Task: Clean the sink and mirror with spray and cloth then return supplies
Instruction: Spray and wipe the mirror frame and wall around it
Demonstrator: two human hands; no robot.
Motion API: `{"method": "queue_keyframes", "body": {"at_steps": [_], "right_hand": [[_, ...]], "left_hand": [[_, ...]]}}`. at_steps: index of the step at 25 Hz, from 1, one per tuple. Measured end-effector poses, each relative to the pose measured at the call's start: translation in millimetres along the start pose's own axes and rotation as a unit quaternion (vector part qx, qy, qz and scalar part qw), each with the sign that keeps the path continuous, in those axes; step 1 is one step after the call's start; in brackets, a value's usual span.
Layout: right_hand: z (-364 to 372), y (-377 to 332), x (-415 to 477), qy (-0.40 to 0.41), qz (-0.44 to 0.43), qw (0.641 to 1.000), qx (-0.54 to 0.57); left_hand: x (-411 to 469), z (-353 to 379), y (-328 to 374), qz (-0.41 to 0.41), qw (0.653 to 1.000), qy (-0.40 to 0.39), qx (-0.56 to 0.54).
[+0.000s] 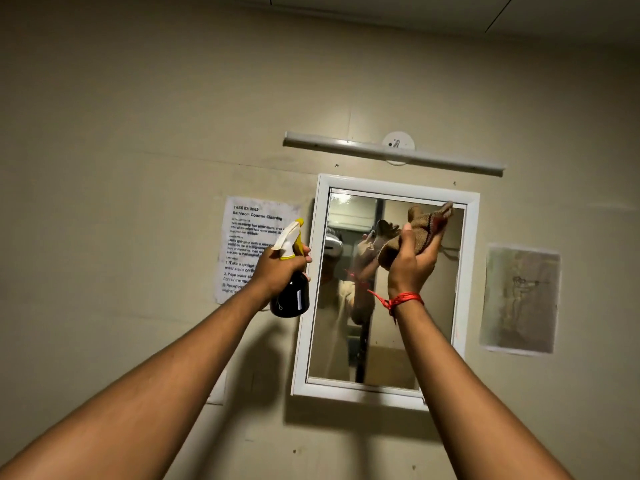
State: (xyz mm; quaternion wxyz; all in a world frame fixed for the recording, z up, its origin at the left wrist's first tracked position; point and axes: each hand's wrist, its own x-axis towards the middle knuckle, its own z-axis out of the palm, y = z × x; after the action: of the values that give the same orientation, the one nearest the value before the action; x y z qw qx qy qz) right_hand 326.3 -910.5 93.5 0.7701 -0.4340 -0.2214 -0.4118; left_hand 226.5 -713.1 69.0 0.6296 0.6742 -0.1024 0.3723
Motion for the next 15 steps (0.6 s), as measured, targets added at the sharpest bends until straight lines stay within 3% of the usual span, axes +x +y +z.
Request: {"method": "queue_keyframes", "body": {"at_steps": [4, 7, 9, 11, 13, 15], "right_hand": [[22, 18, 32, -0.063, -0.125, 0.985, -0.102], [44, 17, 49, -0.134, -0.228, 0.946, -0.19], [67, 18, 62, -0.2, -0.288, 0.895, -0.277], [95, 22, 75, -0.254, -0.35, 0.817, -0.381], [121, 35, 82, -0.281, -0.402, 0.727, -0.48], [141, 53, 83, -0.283, -0.418, 0.681, -0.531]], "left_hand": [[28, 9, -2, -0.011, 0.999, 0.031, 0.007], [44, 4, -5, 0.005, 0.999, 0.045, 0.003], [50, -2, -9, 0.026, 0.999, 0.044, 0.001], [53, -10, -14, 0.037, 0.999, 0.033, 0.008], [53, -16, -21, 0.04, 0.999, 0.029, 0.019], [53, -23, -30, 0.042, 0.999, 0.02, 0.021]]}}
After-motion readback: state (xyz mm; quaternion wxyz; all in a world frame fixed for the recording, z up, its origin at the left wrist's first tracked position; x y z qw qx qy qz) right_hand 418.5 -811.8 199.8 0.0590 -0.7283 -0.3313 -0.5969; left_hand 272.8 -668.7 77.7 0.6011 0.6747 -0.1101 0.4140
